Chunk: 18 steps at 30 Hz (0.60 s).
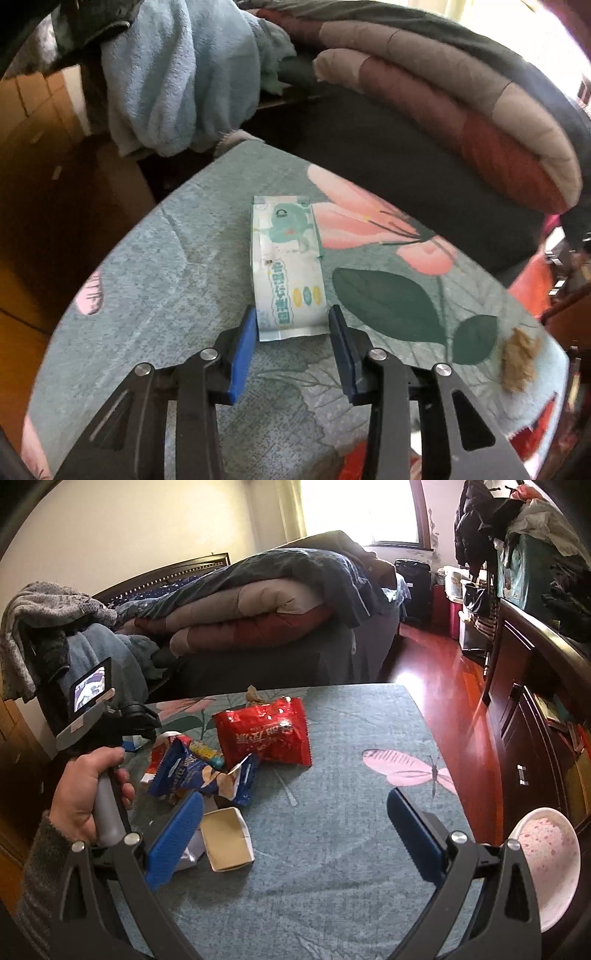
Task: Collect trash
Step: 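Grasp the tan cardboard box with the right tool while the left tool holds the wipes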
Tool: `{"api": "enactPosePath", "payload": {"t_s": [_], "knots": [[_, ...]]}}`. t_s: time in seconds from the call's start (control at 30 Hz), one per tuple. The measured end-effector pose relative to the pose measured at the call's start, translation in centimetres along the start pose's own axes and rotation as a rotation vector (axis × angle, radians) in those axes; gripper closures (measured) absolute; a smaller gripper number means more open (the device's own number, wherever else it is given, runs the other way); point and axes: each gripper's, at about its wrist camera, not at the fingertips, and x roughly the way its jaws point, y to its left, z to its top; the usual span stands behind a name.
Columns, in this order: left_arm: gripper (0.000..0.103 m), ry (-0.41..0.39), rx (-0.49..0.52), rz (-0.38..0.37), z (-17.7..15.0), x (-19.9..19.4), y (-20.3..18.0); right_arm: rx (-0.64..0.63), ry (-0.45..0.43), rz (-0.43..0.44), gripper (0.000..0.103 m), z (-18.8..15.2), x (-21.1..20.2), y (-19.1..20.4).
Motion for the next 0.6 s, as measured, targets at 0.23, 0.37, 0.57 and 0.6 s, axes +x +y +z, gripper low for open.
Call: {"api": "enactPosePath", "payload": {"t_s": [0.23,0.37,0.57,0.6], "knots": [[0.064,-0.109,0.085,-0.235,-1.4,-3.0,2.8,-0.043,-0.002,0.026,0.003,-0.1,0.2,1.9],[0.064,-0.129,0.104,-0.35,-1.9,-4.3,4.8,-0.056,0.01,0.049,0.003,-0.3,0.6,2.9],[0.064,-0.165,0.162,-0.403,-3.1,-6.6,6.4,-0.069,0.056,0.107,0.003,-1.0,1.7,4.0],[0.064,-0.177,0.177,-0.402,-3.4,-7.1,6.4,-0.072,0.068,0.119,0.003,-1.1,2.0,4.3]]}}
